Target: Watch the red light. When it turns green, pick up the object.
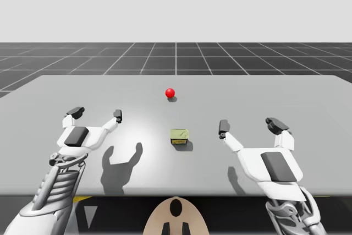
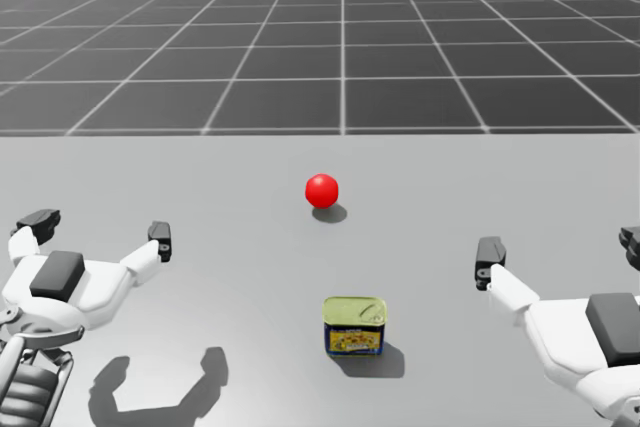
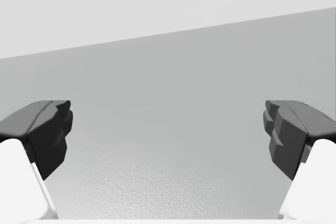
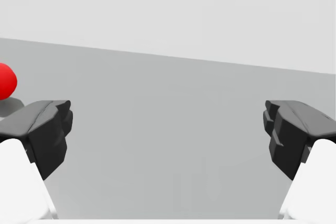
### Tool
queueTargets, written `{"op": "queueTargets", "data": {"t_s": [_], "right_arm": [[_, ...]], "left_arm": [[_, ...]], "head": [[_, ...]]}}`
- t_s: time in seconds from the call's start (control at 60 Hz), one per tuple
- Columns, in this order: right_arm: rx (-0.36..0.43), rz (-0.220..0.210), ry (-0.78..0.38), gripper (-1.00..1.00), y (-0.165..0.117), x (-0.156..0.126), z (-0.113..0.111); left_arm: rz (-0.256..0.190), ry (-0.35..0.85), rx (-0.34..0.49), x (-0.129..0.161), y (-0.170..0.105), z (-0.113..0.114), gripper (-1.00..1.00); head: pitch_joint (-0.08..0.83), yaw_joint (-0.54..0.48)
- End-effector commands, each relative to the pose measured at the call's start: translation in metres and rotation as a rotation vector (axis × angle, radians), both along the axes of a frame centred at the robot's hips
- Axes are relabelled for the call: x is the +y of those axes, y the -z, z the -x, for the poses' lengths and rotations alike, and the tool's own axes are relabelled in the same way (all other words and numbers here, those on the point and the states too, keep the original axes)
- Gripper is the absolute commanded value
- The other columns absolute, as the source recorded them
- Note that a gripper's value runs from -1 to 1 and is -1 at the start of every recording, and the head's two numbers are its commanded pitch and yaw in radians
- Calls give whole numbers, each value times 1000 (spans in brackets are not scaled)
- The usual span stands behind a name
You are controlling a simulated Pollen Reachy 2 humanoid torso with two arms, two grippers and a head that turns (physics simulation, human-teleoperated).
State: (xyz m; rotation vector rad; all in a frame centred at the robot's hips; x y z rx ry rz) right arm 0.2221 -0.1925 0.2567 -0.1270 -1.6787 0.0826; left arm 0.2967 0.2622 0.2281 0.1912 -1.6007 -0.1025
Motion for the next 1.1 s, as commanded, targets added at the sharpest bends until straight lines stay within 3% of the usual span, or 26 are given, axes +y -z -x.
{"op": "queueTargets", "data": {"t_s": [0.017, 1.1], "right_arm": [[0, -24, 0, -1000, 1, 4, 0], [-4, -20, -4, -1000, 2, 3, 1]], "left_arm": [[-2, 1, -2, -1, 0, 0, -1000], [-12, 5, -17, -2, 1, 1, -1000]], "head": [[412, 48], [419, 46]]}}
